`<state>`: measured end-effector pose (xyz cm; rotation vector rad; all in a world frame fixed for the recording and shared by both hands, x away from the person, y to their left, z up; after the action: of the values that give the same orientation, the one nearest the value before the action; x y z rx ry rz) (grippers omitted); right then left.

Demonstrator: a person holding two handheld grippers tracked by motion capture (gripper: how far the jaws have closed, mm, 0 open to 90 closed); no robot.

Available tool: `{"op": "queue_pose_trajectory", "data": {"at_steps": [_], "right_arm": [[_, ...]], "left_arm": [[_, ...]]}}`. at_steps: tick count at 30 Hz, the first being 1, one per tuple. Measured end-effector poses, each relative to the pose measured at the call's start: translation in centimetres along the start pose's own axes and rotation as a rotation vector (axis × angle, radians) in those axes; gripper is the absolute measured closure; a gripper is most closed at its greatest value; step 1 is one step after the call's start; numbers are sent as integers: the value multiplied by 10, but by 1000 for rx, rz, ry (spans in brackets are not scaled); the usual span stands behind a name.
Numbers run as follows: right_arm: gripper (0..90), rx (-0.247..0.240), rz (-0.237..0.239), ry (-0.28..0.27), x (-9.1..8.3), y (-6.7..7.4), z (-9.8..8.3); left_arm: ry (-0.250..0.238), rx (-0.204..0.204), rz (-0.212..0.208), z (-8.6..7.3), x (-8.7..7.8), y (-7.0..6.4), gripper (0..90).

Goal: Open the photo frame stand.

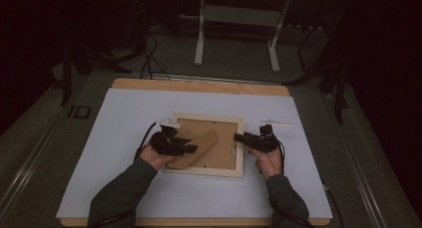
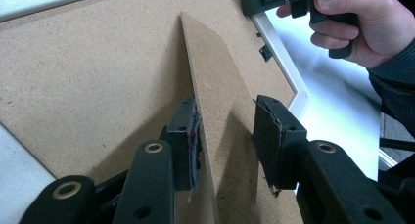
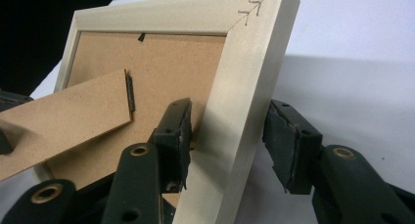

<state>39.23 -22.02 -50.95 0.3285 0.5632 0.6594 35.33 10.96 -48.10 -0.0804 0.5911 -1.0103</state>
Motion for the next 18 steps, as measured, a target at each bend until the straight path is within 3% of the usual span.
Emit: {"op": "queue_pose_trajectory", "data": {"at_steps": [7,18], "right_arm": [[571,-13,-3,-42,-5,4,7],[587,-24,-4,-77,-9,9,11]], "left_arm": [[0,19,15,5,-2,-1,672],[-7,15,24,4,-3,0,710]]}}
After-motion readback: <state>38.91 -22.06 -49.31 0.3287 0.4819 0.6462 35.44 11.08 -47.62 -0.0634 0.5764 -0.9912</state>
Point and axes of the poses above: each handheld gripper's, and its own axes: x roughly forward along the jaws, z roughly out of its top, y roughly to its left, the point moved 1 cm from there along x, roughly forward along the jaws, and after that the axes turned 11 degrees about -y, right-handed, at the moved point
